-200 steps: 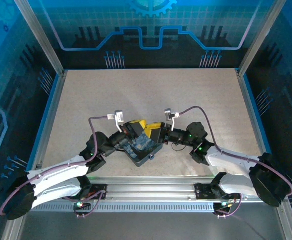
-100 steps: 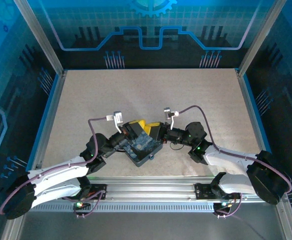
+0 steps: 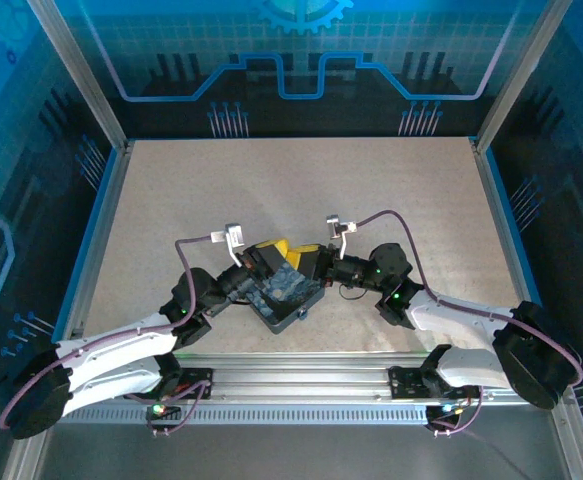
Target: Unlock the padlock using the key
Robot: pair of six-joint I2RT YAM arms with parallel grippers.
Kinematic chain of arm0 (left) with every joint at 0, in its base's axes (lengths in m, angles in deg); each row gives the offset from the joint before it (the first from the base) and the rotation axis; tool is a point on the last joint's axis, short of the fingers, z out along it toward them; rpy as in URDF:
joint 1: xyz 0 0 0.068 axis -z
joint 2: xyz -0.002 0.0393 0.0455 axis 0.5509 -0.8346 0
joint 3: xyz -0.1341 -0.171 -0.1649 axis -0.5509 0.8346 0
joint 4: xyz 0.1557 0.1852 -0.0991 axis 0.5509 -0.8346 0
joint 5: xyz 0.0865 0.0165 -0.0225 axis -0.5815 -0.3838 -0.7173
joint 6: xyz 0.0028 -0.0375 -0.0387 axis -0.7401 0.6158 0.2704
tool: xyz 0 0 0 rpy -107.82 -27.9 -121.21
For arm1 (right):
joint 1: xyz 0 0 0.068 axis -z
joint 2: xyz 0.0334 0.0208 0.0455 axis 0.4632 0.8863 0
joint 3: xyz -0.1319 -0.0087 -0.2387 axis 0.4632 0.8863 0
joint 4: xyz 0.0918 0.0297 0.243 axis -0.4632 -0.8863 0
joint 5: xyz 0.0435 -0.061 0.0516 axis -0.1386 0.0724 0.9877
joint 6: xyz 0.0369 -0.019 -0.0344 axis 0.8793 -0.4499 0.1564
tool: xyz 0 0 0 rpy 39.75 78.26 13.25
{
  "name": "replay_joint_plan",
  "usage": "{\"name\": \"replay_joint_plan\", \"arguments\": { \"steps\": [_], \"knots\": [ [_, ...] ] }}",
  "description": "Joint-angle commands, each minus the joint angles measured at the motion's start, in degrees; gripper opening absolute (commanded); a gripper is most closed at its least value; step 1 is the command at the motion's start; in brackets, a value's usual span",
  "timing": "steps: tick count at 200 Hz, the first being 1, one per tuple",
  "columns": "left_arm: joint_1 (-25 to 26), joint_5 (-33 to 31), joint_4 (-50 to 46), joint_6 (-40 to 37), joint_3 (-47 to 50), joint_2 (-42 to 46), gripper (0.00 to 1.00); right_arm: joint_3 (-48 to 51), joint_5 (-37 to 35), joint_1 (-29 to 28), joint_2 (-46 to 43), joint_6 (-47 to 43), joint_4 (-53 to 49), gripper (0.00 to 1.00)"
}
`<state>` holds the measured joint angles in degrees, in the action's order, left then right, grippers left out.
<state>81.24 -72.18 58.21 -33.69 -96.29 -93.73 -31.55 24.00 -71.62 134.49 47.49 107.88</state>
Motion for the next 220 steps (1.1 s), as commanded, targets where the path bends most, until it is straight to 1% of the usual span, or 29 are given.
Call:
{"name": "replay_joint_plan", "arguments": {
  "steps": [1,37,84,120,157,196,204,212,220],
  "knots": [
    [0.4,-1.5,2.6,0.1,0.7,0.8,0.0,-1.6,-0.1,-1.1,0.7,0.4,0.7,0.19],
    [0.4,-1.7,2.6,0.1,0.7,0.9,0.0,-2.4,0.1,-1.6,1.8,0.6,0.7,0.18],
    [0.4,-2.2,2.5,0.2,1.1,1.3,0.0,-2.0,-1.0,-1.8,1.4,0.5,0.7,0.15],
    [0.4,-2.4,2.4,0.2,1.3,1.8,0.0,-1.4,-2.2,-1.4,-0.2,0.3,-0.7,0.09],
    [0.4,-2.5,2.0,0.1,1.8,2.7,0.0,-0.6,-3.1,-0.5,-2.6,-0.2,-3.6,0.02],
    [0.4,-2.6,1.0,-0.1,2.3,3.6,0.0,-0.1,-3.9,0.2,-5.7,-2.2,-8.8,0.01],
    [0.4,-2.6,0.8,-0.1,2.3,3.8,0.04,-0.1,-4.0,0.3,-6.3,-2.6,-10.2,0.01],
    [0.4,-2.6,0.7,-0.3,2.3,4.0,0.12,-0.4,-4.0,0.4,-6.9,-3.5,-12.0,0.01],
    [0.4,-2.6,0.4,-0.5,2.3,4.2,0.21,-0.8,-4.0,0.4,-7.7,-4.5,-14.6,0.01]
  ]
}}
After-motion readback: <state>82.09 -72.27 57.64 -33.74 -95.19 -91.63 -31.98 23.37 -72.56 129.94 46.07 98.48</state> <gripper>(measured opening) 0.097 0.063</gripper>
